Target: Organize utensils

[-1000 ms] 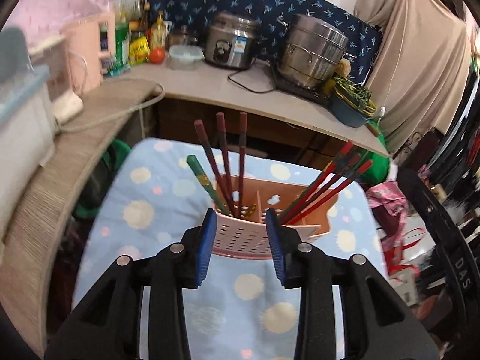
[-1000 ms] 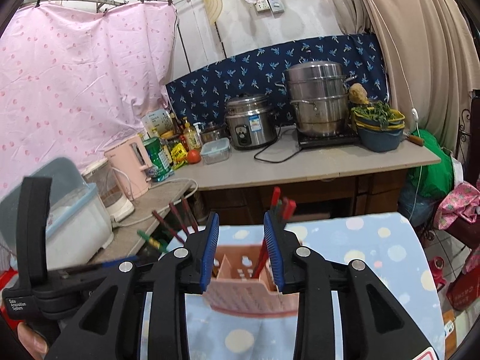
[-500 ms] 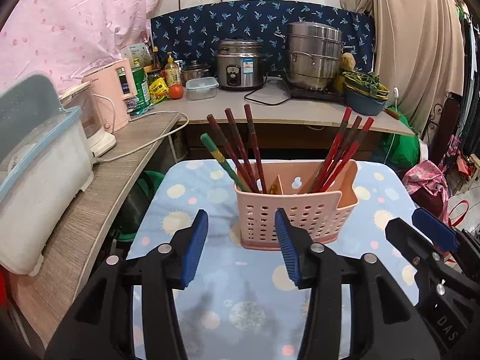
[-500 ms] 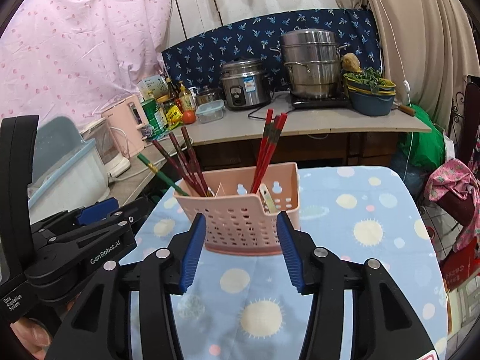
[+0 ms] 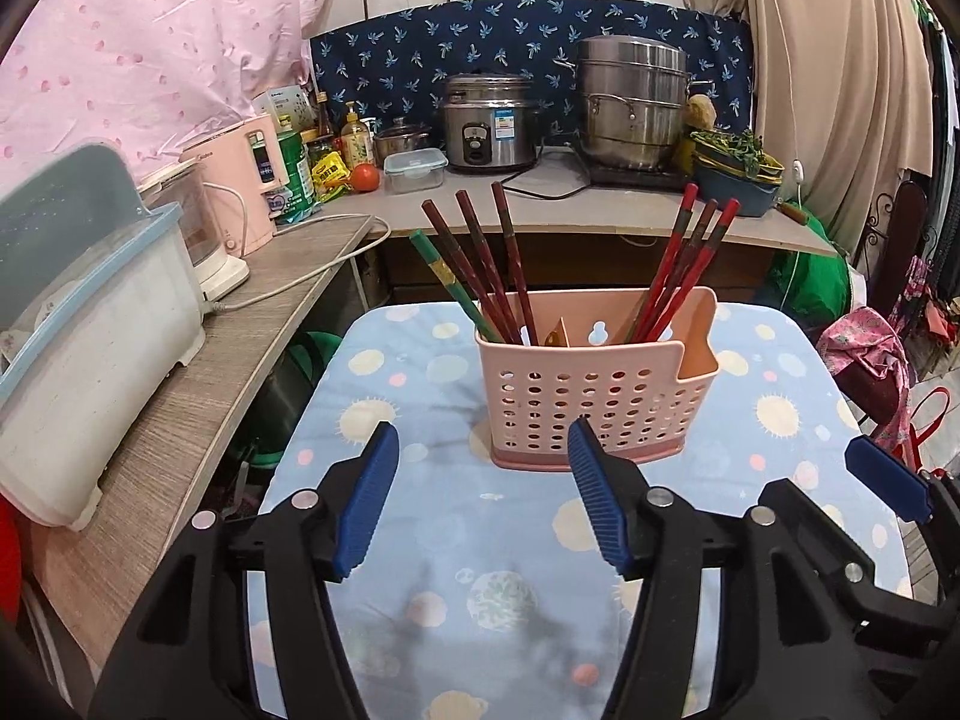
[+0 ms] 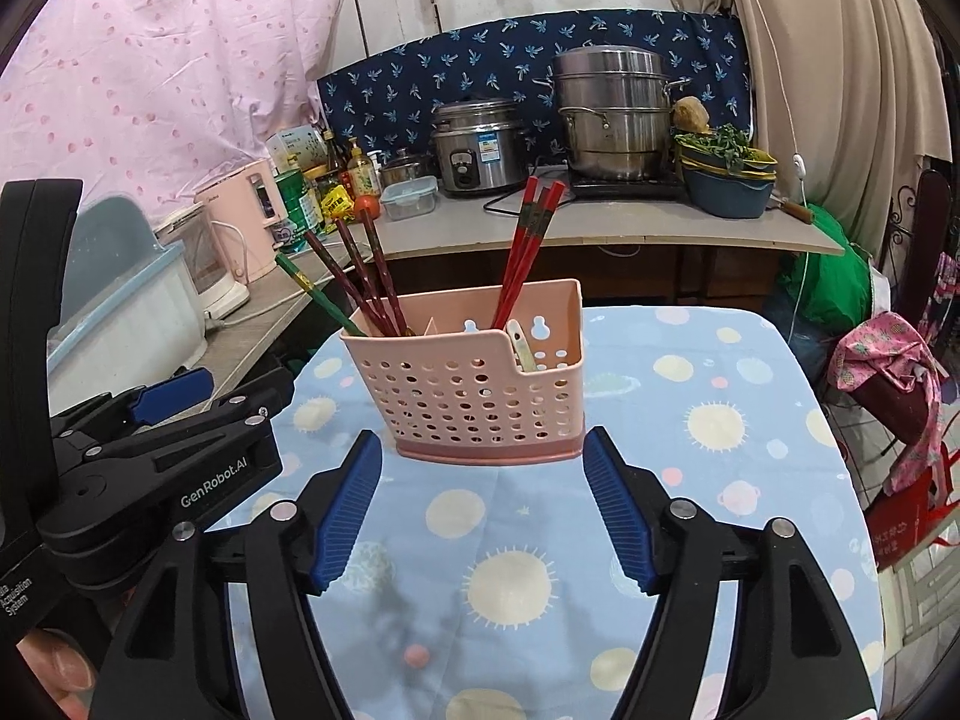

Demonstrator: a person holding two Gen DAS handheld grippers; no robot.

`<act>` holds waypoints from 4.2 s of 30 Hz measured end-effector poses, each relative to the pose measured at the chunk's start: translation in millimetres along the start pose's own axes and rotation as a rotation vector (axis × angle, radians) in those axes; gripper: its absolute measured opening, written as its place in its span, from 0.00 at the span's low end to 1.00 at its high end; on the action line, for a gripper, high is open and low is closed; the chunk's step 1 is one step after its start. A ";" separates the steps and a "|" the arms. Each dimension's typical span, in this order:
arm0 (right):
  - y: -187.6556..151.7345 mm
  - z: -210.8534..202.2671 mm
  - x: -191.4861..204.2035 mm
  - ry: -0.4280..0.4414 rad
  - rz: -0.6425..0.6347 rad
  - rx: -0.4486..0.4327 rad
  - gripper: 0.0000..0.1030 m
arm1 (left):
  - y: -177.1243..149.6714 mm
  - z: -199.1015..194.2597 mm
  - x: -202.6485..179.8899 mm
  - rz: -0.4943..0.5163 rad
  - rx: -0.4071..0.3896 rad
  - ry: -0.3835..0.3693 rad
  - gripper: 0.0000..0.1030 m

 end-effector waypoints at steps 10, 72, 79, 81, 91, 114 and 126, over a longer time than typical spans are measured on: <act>-9.0 -5.4 -1.7 -0.030 -0.011 0.011 0.70 | -10.7 -4.1 2.3 0.013 0.000 0.019 0.67; -52.2 -26.1 -17.4 -0.121 0.036 0.037 0.94 | -58.3 -19.8 11.9 0.050 0.023 0.094 0.90; -56.1 -22.6 -15.9 -0.118 0.037 0.042 0.94 | -60.9 -17.0 12.7 0.050 0.031 0.096 0.90; -57.4 -21.3 -15.3 -0.118 0.036 0.044 0.94 | -60.4 -16.9 11.9 0.050 0.031 0.096 0.90; -58.2 -20.1 -15.1 -0.116 0.037 0.048 0.94 | -61.0 -13.9 13.5 0.048 0.031 0.107 0.90; -58.4 -19.1 -14.3 -0.117 0.035 0.053 0.94 | -65.0 -13.0 16.5 0.040 0.040 0.115 0.90; -58.3 -19.0 -14.1 -0.117 0.035 0.053 0.94 | -65.3 -12.4 16.2 0.041 0.037 0.114 0.90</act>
Point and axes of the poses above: each gripper's, at about its wrist camera, not at the fingertips, and z roughly the way its jaws point, x to its left, y to its top, the point moved 10 cm from there along z, roughly the way its jaws point, and after that the axes turned 13 degrees about y, right-handed, at the moved point
